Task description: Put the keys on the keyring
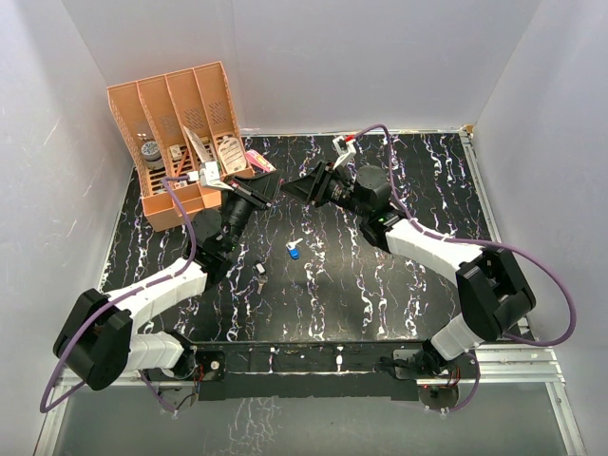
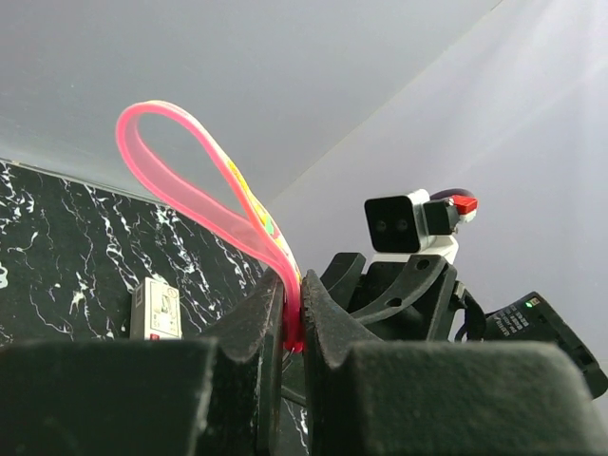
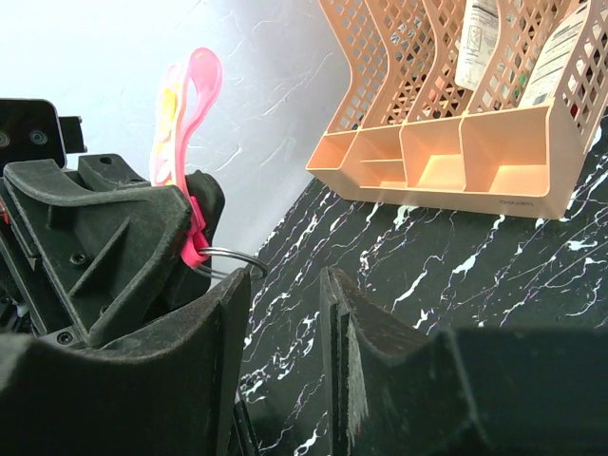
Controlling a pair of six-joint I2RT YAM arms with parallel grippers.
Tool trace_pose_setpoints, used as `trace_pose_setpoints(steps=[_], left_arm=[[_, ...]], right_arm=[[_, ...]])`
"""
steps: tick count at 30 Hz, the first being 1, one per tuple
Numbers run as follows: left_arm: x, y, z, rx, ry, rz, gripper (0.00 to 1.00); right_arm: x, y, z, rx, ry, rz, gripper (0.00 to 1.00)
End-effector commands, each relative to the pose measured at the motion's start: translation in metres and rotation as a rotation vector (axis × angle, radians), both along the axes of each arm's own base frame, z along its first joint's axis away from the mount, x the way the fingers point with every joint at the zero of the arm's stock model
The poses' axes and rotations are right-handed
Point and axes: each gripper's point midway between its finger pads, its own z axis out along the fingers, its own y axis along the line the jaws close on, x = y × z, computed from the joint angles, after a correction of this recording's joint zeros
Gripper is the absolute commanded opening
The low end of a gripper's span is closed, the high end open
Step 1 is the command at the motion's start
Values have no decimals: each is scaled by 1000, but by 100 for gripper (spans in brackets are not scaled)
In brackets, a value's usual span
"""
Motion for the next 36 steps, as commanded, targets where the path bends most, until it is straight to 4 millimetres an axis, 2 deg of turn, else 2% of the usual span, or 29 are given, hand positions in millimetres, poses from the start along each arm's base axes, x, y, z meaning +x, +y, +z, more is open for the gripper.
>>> trace_pose_setpoints(steps=[1, 14, 19, 32, 36], left_arm=[[-5, -1, 35, -66, -79, -21, 0], [-5, -4, 32, -76, -69, -33, 0], [-4, -5, 32, -80, -67, -36, 0], [-3, -4, 31, -81, -58, -28, 0], [-2, -4, 31, -81, -55, -26, 0]], right_arm=[[1, 0, 23, 59, -78, 2, 33], [1, -2, 32, 92, -102, 3, 30], [0, -1, 33, 99, -107, 8, 25], [7, 0, 25, 67, -100, -8, 13], [8, -2, 23, 50, -102, -18, 12]])
